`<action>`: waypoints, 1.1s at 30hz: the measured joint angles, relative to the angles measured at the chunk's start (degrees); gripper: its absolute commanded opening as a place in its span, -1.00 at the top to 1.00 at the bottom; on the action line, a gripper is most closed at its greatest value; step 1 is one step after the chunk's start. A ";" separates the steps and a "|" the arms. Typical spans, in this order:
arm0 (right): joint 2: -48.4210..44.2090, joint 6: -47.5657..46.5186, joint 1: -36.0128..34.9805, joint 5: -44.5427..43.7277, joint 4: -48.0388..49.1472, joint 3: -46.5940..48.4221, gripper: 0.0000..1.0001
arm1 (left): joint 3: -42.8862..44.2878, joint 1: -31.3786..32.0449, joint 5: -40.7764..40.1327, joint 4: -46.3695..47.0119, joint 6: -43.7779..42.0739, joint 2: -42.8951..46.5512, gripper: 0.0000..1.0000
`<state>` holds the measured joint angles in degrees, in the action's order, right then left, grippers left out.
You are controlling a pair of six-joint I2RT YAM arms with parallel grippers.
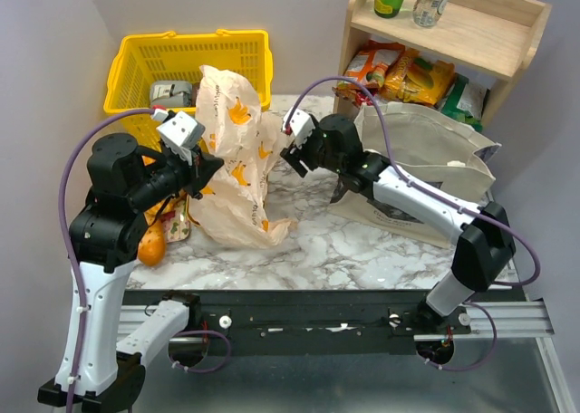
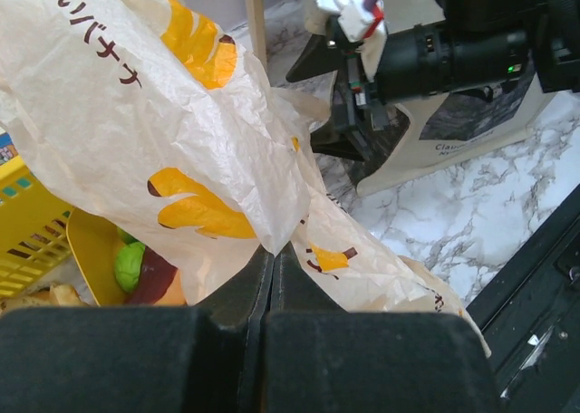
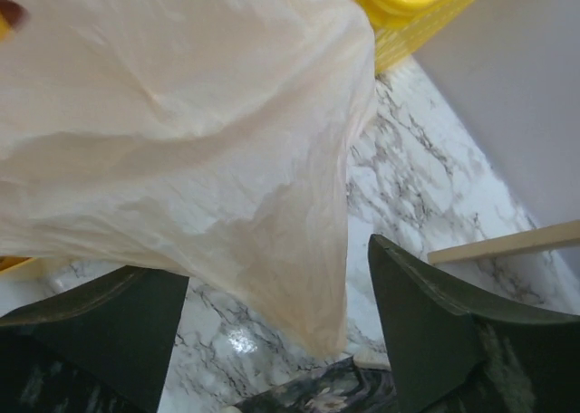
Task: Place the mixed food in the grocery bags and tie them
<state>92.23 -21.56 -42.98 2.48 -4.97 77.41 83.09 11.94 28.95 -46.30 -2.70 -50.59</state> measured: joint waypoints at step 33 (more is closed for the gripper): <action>-37.70 26.38 0.68 29.92 -15.04 -13.84 0.99 | 1.81 11.21 -12.28 14.01 3.63 -33.94 -0.78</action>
<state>54.52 4.82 -42.30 32.40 -20.01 63.57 84.90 23.16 16.67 -32.29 0.93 -84.53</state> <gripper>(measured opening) 0.014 0.727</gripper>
